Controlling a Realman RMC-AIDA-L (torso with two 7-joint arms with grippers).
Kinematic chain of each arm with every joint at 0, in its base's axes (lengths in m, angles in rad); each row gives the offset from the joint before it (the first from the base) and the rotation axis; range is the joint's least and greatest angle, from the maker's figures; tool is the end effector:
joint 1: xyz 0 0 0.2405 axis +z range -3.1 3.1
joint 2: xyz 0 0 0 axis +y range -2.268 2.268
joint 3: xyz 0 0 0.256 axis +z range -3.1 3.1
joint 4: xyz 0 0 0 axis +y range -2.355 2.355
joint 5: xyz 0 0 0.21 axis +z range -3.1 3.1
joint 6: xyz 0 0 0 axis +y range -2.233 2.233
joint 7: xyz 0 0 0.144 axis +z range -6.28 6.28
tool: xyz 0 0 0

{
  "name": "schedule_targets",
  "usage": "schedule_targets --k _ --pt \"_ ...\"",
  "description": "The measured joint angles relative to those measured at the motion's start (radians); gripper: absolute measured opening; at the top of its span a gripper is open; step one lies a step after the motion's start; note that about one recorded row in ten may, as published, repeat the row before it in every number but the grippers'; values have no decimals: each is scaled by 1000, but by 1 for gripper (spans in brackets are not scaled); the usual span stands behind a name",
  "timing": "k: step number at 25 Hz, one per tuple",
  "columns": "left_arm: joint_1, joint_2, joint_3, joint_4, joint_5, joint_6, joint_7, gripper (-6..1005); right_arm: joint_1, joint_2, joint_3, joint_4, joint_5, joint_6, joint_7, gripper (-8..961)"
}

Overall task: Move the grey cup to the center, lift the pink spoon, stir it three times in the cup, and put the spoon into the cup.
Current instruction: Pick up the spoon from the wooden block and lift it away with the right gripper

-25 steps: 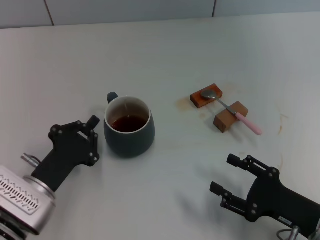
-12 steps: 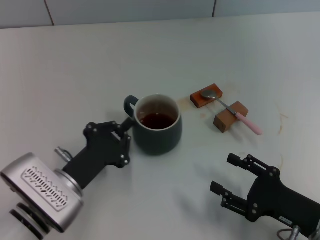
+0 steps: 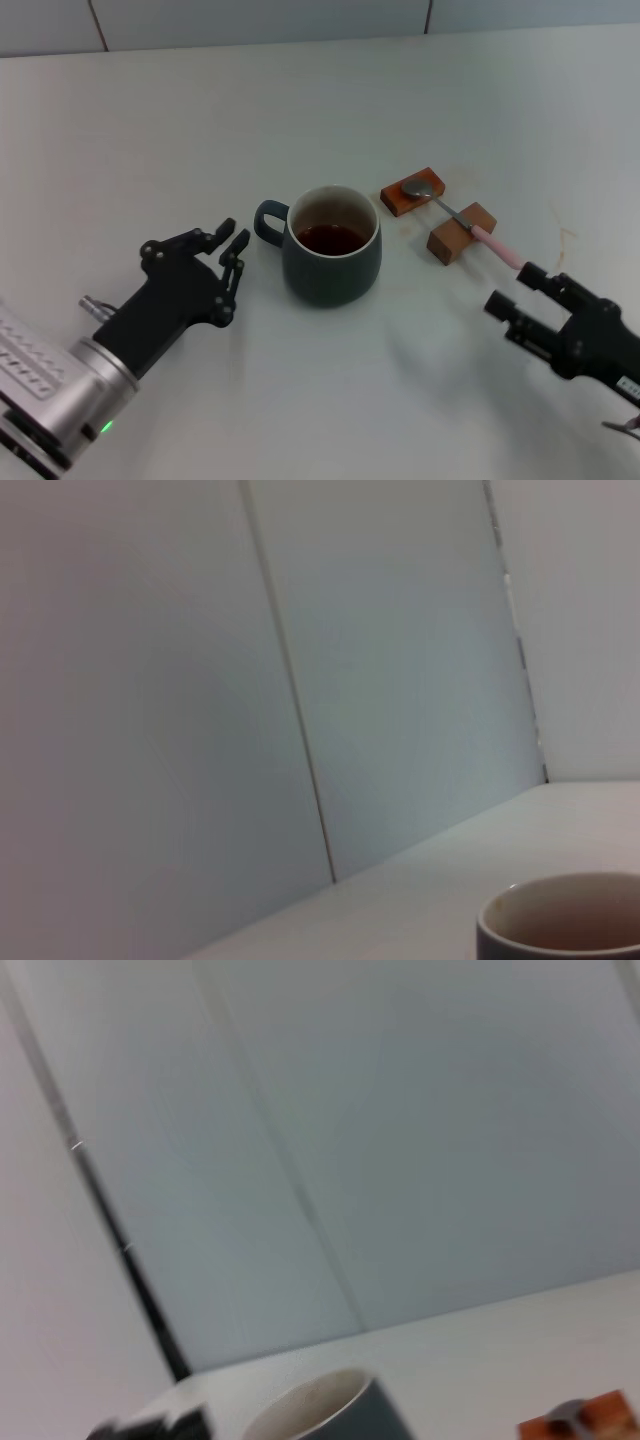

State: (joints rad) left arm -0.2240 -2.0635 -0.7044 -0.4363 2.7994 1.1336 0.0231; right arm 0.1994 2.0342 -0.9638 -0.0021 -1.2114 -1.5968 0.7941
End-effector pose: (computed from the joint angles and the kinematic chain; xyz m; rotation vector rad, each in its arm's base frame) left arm -0.2801 0.2480 -0.0989 -2.1373 -0.1975 -0.7008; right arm 0.3460 0.1911 -0.0390 -2.1064 0.9229 1.0761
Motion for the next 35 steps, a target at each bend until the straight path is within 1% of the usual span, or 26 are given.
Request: schedule_targets --k 1,2,3,4,5,7,8,9,10,14,15,18,24,29,34,35 --pt "-11 6 1 30 19 26 -56 94 0 0 0 0 0 0 0 738" --pt "-21 9 3 57 37 51 -100 121 -1 -1 18 -3 0 8 32 738" --pt "-21 9 3 57 37 51 -100 147 -1 -1 18 -3 0 8 32 738" --pt "-35 11 5 98 60 94 -139 174 -2 -2 44 -10 0 31 110 738" --pt "-48 11 8 138 77 141 -175 201 -2 -2 44 -10 0 31 110 738" --pt "-69 7 17 208 88 216 -212 254 -1 -5 55 -23 0 59 202 737" --pt "-77 5 28 234 89 244 -223 281 -1 -6 59 -34 0 78 254 737" --pt "-90 3 60 264 90 267 -231 310 2 -7 64 -53 1 111 336 737" --pt "-90 3 60 264 90 267 -231 338 2 -7 64 -53 1 111 336 737" --pt "-104 0 96 290 91 264 -224 452 24 -5 56 -79 -7 171 446 736" --pt "-104 0 96 290 91 264 -224 481 24 -5 56 -79 -7 171 446 736" --pt "-103 0 99 292 91 261 -221 567 45 4 53 -87 -11 208 455 735" --pt "-103 0 99 293 91 260 -219 744 66 8 39 -86 -14 232 457 734" --pt "-103 0 100 293 91 260 -218 859 82 15 30 -87 -14 260 459 733" --pt "-101 0 100 294 91 263 -217 858 90 17 28 -87 -15 281 464 732" --pt "-101 0 100 294 91 263 -217 857 90 17 28 -87 -15 281 464 715"
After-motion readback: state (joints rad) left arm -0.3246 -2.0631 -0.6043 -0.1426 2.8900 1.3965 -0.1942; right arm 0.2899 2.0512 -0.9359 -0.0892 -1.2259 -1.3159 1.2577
